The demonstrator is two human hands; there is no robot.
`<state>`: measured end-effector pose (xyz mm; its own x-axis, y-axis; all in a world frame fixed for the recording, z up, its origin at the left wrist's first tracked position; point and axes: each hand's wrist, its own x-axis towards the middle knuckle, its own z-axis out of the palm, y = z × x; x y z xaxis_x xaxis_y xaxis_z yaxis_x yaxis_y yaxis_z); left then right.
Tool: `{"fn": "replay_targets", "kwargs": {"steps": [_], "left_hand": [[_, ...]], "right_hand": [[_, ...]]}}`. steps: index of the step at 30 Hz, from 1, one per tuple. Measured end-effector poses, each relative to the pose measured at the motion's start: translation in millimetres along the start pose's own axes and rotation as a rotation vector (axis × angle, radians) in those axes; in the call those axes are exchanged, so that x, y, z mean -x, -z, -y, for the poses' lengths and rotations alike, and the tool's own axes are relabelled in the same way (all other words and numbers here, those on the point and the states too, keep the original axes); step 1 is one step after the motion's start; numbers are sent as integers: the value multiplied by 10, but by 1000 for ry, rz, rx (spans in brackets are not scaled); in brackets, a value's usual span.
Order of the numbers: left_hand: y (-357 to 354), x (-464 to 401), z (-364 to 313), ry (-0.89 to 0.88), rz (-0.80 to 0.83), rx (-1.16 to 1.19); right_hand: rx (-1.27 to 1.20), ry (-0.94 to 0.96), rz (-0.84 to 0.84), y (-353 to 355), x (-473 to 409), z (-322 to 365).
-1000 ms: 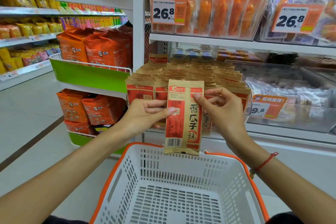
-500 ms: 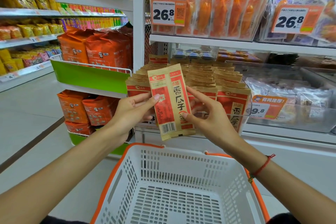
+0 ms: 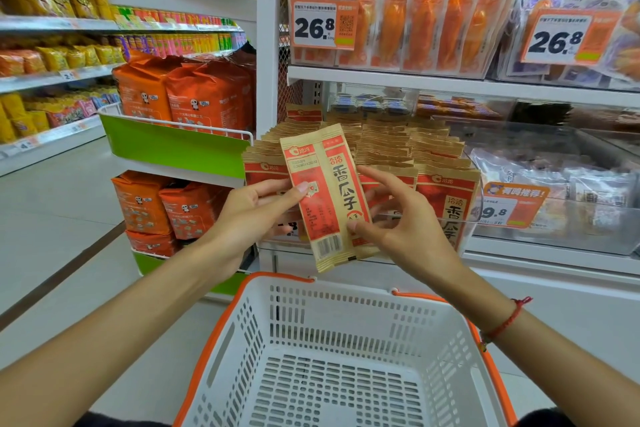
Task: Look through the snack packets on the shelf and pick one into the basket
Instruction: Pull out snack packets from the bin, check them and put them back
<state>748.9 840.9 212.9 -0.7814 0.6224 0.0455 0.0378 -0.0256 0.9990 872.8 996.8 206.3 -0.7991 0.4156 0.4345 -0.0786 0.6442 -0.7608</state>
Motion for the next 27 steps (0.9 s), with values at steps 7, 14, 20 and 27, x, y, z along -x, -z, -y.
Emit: {"fn": "replay_targets", "kwargs": {"steps": [7, 14, 20, 27], "left_hand": [[-202, 122, -27, -104, -48, -81], [-227, 151, -5, -202, -48, -166], [-97, 56, -3, -137, 0, -114], [-12, 16, 48, -110, 162, -192]], "right_hand": [[136, -15, 6, -83, 59, 60], [-20, -160, 148, -26, 19, 33], [-615, -373, 314, 86, -22, 10], [-858, -461, 520, 170, 14, 25]]}}
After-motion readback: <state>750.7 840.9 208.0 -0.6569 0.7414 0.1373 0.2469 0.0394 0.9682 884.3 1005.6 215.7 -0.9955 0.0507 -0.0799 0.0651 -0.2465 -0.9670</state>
